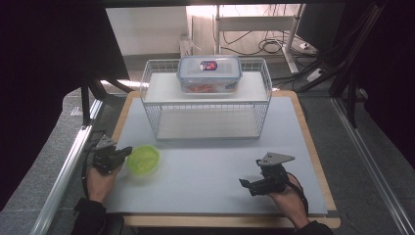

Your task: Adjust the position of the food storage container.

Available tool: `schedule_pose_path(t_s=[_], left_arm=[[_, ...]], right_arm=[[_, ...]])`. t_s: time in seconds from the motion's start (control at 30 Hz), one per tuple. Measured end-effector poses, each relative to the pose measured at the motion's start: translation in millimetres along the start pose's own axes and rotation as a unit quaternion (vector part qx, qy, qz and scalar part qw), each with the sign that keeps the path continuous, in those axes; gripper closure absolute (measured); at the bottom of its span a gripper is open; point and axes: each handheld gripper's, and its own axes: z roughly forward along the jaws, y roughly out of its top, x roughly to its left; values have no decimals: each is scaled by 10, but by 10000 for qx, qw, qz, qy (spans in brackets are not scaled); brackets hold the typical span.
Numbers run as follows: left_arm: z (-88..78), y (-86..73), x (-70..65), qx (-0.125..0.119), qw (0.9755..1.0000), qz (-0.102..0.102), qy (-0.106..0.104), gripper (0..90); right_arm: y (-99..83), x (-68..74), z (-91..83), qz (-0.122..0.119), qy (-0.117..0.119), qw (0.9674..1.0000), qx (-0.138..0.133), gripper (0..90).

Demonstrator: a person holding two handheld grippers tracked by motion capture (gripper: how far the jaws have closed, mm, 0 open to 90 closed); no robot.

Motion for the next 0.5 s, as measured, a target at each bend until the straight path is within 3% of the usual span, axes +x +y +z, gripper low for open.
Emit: schedule_pose_path(t_s=[0.3, 0.5], left_arm=[[77, 52, -289, 75, 9992, 155, -347, 900], [136, 96, -535, 142, 9976, 403, -544, 900]], right_arm=[[-5, -1, 10, -2, 8, 10000, 43, 55], [-7, 0, 14, -2, 16, 10000, 66, 55]])
